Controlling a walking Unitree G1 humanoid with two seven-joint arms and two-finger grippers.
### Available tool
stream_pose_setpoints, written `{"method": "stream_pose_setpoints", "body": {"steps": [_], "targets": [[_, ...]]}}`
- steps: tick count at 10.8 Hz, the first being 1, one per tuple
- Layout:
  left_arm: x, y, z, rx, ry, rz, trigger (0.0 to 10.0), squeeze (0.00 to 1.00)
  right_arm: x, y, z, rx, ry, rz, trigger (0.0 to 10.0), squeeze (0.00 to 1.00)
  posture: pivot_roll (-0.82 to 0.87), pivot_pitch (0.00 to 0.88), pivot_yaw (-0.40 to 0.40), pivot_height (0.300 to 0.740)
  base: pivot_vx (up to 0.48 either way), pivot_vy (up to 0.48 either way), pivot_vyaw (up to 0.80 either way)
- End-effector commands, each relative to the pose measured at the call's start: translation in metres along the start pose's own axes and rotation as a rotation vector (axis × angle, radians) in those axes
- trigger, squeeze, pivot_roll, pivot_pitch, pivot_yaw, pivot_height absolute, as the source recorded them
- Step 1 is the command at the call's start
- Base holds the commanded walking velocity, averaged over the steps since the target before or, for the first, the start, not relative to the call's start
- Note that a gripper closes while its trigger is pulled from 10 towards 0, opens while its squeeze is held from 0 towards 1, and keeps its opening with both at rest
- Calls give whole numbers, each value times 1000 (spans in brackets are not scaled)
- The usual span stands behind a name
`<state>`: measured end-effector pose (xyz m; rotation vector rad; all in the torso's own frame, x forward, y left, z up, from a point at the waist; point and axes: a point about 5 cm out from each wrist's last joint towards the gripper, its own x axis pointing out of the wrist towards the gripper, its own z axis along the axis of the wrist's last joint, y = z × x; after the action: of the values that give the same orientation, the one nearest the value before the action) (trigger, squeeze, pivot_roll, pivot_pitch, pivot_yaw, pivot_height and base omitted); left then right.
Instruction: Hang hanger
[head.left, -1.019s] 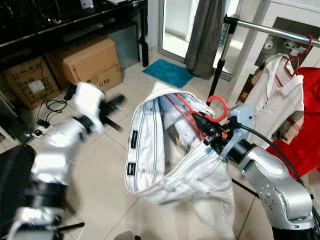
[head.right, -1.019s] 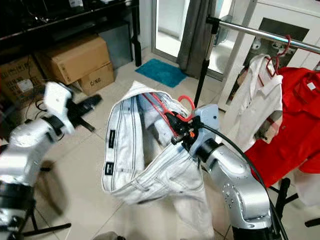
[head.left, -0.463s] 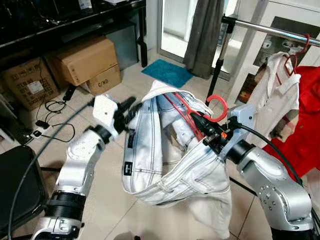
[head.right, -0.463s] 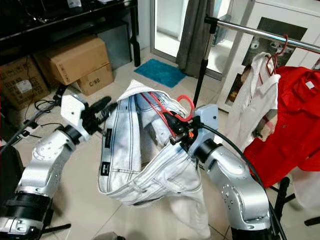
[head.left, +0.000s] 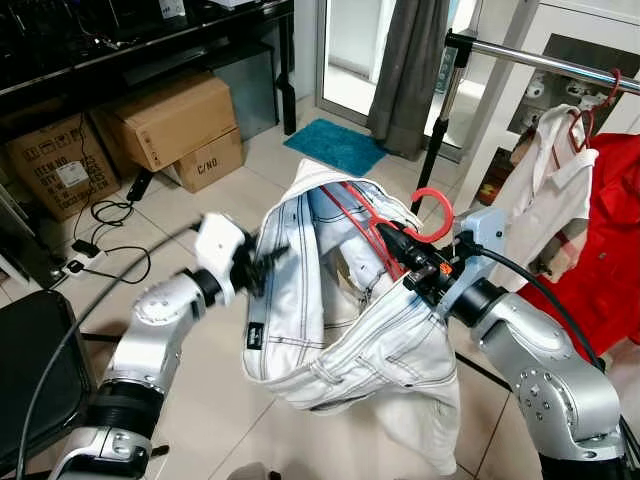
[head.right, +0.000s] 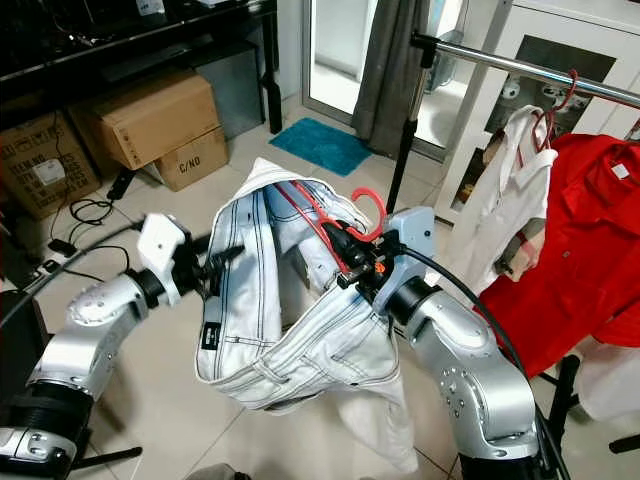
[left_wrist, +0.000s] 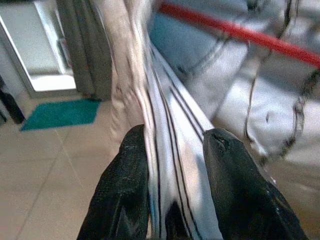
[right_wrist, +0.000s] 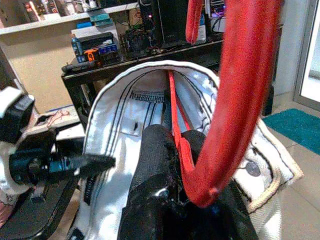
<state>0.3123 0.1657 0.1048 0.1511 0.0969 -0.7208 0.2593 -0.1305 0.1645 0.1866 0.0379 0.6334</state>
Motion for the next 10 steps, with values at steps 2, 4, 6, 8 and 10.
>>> {"method": "stream_pose_setpoints", "body": {"steps": [2, 4, 6, 8, 10], "targets": [[4, 11, 4, 44, 15, 54, 0, 0, 1, 10, 18, -26, -83, 43, 0, 0, -102, 0, 39, 740, 0, 0, 0], [5, 21, 7, 28, 9, 109, 0, 0, 0, 12, 17, -23, -80, 42, 0, 0, -103, 0, 40, 740, 0, 0, 0], [5, 23, 9, 21, 0, 105, 0, 0, 0, 11, 16, -22, -73, 45, 0, 0, -93, 0, 34, 740, 0, 0, 0], [3, 21, 7, 2, -8, 66, 0, 0, 1, 11, 15, -26, -67, 46, 0, 0, -94, 0, 32, 740, 0, 0, 0], [1, 21, 8, 5, -14, 61, 0, 0, 0, 8, 12, -40, -42, 27, 0, 0, -87, 0, 25, 740, 0, 0, 0]]}}
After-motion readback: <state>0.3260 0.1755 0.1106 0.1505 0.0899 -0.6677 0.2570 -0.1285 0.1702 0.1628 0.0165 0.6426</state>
